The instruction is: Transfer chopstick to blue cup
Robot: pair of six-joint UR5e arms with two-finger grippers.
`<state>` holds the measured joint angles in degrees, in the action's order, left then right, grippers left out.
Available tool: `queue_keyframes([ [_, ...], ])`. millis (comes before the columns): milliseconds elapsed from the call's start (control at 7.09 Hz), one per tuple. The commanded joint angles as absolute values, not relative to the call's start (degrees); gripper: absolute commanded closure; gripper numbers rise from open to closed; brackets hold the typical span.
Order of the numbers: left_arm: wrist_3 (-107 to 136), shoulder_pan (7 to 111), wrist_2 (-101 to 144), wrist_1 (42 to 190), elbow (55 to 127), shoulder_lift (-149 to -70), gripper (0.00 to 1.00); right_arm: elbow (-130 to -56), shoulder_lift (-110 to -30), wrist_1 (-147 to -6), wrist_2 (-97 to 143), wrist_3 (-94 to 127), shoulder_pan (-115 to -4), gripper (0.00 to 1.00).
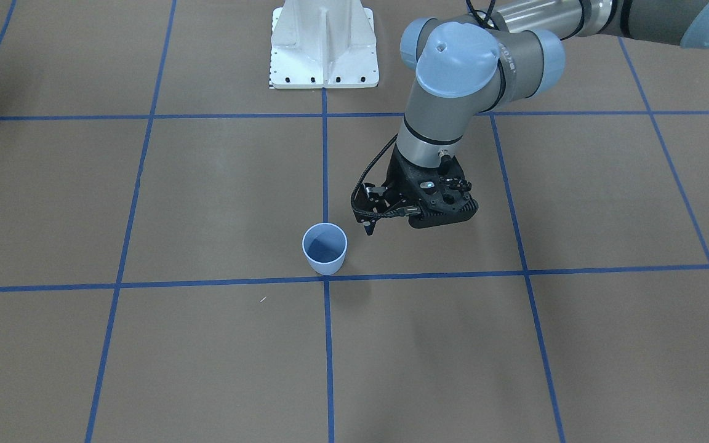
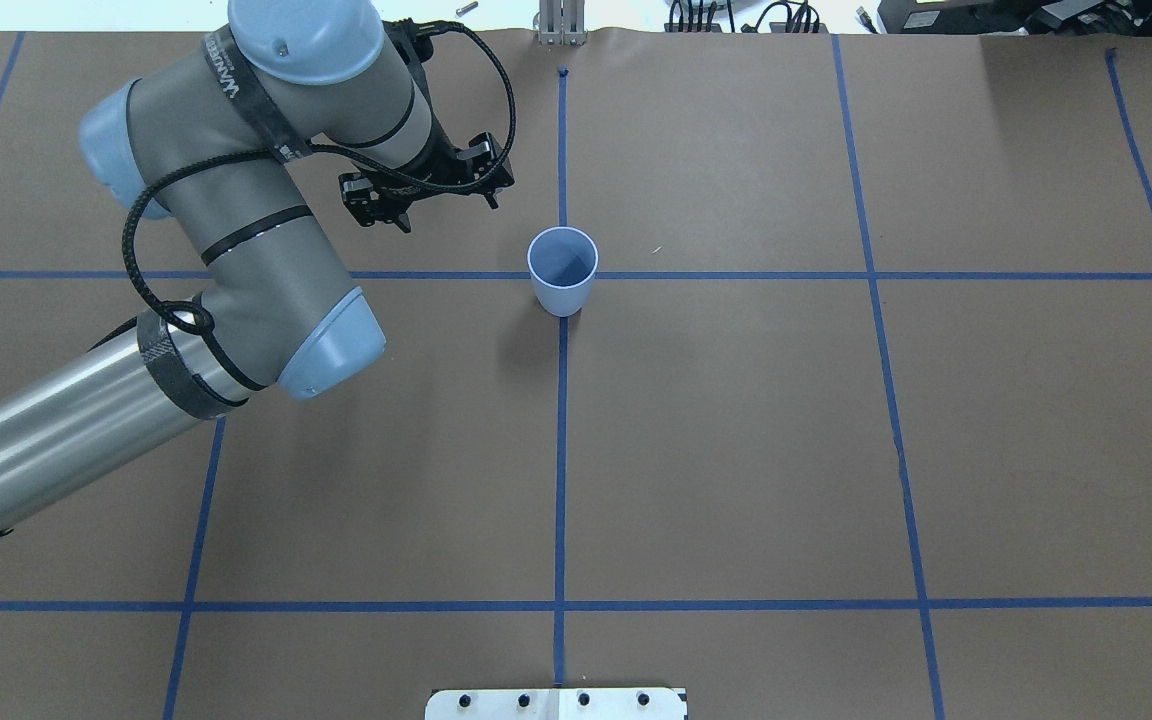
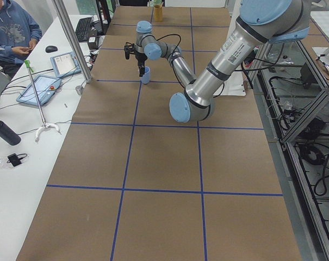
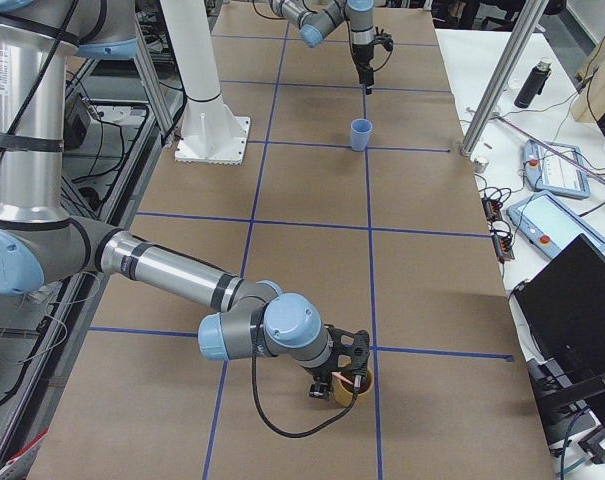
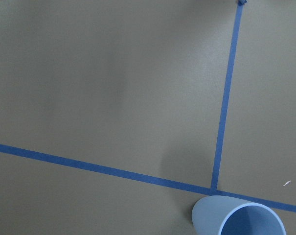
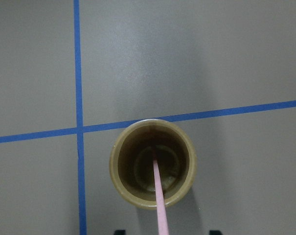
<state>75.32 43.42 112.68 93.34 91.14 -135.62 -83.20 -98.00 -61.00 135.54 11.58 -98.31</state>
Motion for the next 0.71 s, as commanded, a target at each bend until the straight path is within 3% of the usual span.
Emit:
queue_keyframes([
  [0,75.3,43.4,112.7,93.3,91.1,-135.6,0.01,-83.4,-98.1,-61.0,135.8,11.2,-98.3,0.98],
  [423,75.5,43.4,112.7,93.3,91.2,-135.7,0.01,-85.0,-98.2,-61.2,138.2,9.3,-98.5,1.00],
  [564,75.8,43.4,112.7,93.3,91.3,-135.7,0.01,-88.6,-98.7,-61.9,139.1,9.3,-100.1,1.00],
])
